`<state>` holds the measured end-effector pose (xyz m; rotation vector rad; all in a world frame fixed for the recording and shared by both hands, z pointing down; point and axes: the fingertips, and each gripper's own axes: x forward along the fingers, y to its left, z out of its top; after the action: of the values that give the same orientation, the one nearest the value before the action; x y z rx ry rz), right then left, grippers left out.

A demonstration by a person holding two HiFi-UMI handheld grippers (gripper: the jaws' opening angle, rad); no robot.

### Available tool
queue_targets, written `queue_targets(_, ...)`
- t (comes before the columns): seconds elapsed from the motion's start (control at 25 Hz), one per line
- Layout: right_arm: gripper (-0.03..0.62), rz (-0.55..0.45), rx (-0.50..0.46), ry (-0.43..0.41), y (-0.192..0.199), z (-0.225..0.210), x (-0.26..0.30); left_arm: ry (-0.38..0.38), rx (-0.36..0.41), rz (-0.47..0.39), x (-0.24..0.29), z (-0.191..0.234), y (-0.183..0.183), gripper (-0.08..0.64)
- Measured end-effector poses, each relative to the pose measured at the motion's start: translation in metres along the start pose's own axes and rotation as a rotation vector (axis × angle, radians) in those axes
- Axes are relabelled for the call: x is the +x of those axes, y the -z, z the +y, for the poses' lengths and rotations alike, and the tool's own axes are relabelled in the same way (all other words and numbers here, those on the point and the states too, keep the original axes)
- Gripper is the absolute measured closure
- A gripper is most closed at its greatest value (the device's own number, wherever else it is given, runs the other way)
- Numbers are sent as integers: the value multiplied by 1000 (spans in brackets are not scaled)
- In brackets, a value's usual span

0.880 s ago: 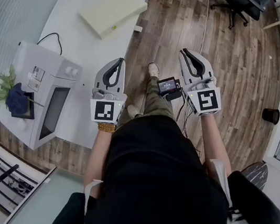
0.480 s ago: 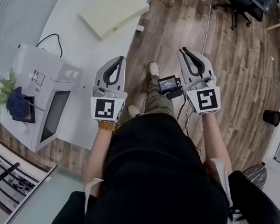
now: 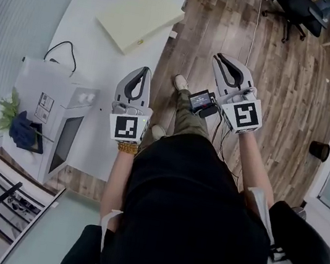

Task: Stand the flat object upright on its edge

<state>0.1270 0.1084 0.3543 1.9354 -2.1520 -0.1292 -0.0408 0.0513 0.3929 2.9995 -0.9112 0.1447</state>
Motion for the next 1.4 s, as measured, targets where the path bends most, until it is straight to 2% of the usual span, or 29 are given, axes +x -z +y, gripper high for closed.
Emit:
queue_targets(0.32, 566, 1, 26, -71, 6, -29, 52, -62, -8, 35, 38, 19, 6, 554)
queue_targets(0.44, 566, 3, 64, -105, 9, -37, 72, -93, -24, 46, 50, 29, 6, 554)
queue_targets(0.56, 566, 19, 145, -130, 20, -46, 91, -119, -28, 69, 60, 34, 9, 554)
queue_targets(0.96, 565, 89, 499, -208, 73, -69, 153, -153, -21, 120, 105, 47, 15, 554)
queue_targets(1.4, 563, 159, 699, -280, 118, -106, 215, -259, -51, 154, 145, 93, 21, 552)
